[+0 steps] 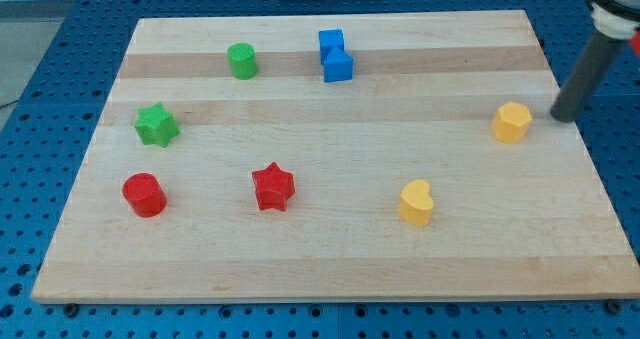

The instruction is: Push the yellow hexagon closer to the yellow heart

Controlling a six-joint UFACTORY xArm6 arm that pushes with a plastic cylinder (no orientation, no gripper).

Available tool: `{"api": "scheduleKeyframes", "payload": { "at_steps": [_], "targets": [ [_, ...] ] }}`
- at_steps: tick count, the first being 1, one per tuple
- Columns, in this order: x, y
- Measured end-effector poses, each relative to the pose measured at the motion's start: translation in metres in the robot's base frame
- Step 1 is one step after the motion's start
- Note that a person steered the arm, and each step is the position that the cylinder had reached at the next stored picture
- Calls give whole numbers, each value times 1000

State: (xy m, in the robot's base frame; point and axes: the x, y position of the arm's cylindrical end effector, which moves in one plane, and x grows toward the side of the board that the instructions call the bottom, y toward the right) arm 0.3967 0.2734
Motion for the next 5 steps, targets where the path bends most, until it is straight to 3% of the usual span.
{"api": "scheduleKeyframes", "payload": {
  "at_steps": [1, 2, 3, 4, 5],
  "targets": [
    [32, -43],
    [103, -69],
    [92, -56],
    [40, -25],
    [13, -41]
  ]
}}
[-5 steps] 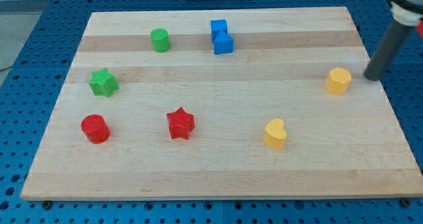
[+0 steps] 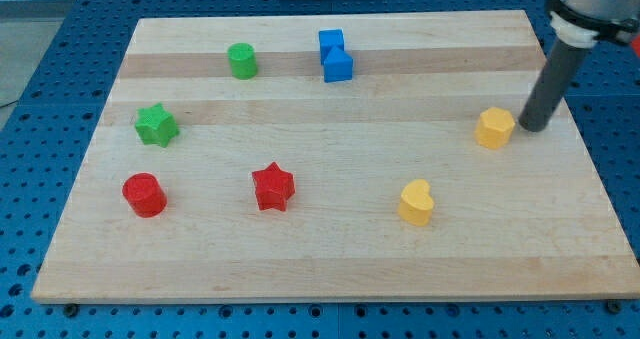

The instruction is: Push the yellow hexagon closer to the yellow heart

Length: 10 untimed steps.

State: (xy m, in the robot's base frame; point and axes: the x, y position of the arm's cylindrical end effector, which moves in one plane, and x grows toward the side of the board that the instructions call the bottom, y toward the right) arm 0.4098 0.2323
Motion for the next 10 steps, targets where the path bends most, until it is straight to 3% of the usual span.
{"api": "scheduleKeyframes", "payload": {
  "at_steps": [1, 2, 3, 5, 8, 9, 10],
  "targets": [
    [14, -39],
    [59, -48],
    [63, -48],
    [23, -66],
    [36, -114],
    [67, -114],
    [56, -118]
  ]
}}
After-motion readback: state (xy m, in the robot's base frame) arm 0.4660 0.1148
